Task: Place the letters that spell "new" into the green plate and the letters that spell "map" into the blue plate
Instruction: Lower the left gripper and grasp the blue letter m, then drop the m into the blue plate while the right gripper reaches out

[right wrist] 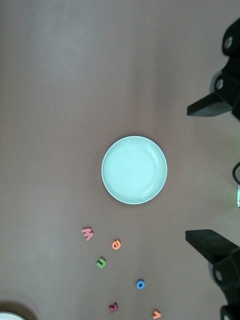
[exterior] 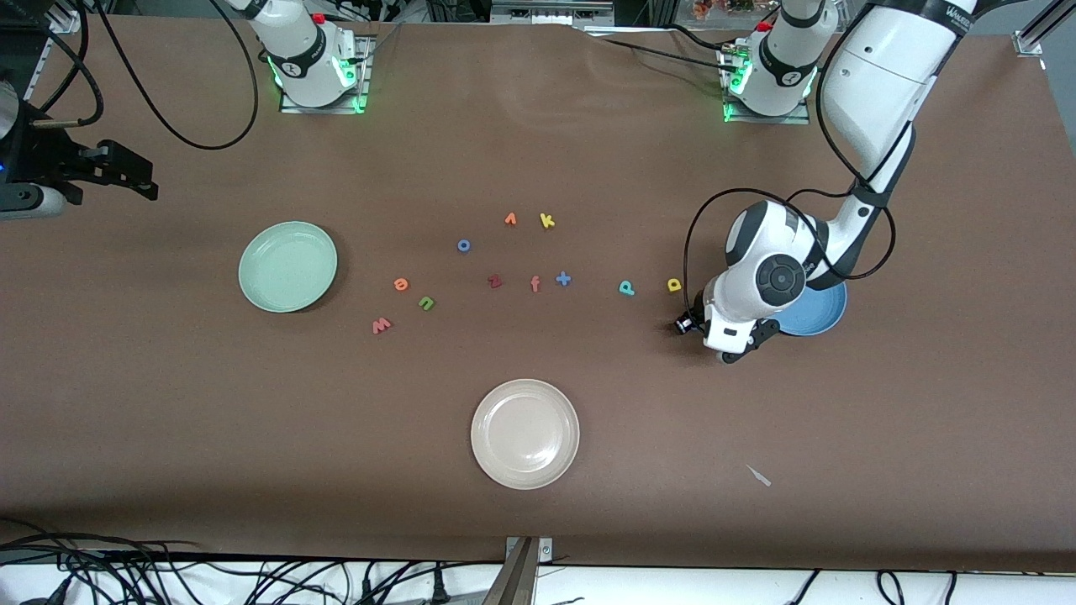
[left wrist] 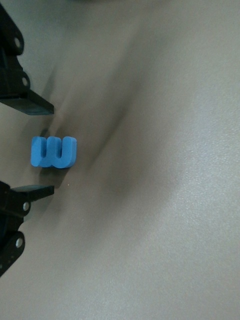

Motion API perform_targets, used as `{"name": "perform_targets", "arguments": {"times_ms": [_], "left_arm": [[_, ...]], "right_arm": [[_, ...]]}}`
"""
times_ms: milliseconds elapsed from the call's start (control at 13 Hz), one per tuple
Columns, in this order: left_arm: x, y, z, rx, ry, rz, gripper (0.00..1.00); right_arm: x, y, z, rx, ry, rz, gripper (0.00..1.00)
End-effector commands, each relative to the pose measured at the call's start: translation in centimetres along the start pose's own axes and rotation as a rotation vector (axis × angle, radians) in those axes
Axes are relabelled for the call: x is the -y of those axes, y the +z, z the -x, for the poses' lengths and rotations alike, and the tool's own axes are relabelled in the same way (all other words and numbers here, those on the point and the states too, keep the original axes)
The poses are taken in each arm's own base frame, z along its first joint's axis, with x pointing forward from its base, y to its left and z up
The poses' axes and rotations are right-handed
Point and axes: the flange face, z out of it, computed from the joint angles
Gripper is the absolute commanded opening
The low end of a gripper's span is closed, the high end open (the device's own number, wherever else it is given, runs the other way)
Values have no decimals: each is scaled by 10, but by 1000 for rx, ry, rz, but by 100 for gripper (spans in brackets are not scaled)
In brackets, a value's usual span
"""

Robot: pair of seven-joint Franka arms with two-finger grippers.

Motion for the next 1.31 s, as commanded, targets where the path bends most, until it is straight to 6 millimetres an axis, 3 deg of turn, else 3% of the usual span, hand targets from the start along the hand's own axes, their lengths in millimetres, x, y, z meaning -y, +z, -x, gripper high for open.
{"name": "perform_targets", "arguments": {"times_ms": [0, 154, 540, 694, 849, 1003, 1157, 1234], "left_arm": [[-2, 4, -1, -18, -1, -14, 57], [-2, 8, -1, -14, 0, -18, 53], [-2, 6, -3, -29, 25, -29, 5], [-1, 0, -4, -32, 30, -28, 4], [2, -25, -3, -24, 84, -59, 1], [20, -61, -6, 11, 185, -120, 1], [43, -84, -15, 60, 284, -167, 1], [58, -93, -23, 89, 336, -183, 1]], "right_arm": [[3, -3, 2, -7, 0, -2, 100], [7, -4, 2, -7, -6, -3, 100], [7, -4, 2, -7, 0, -3, 100], [7, -4, 2, -10, 0, -6, 100], [8, -3, 1, -13, -3, -5, 100], [12, 3, -3, 0, -11, -6, 100], [22, 15, -14, -3, -5, -3, 100], [26, 33, -26, -1, 49, -8, 100]]}}
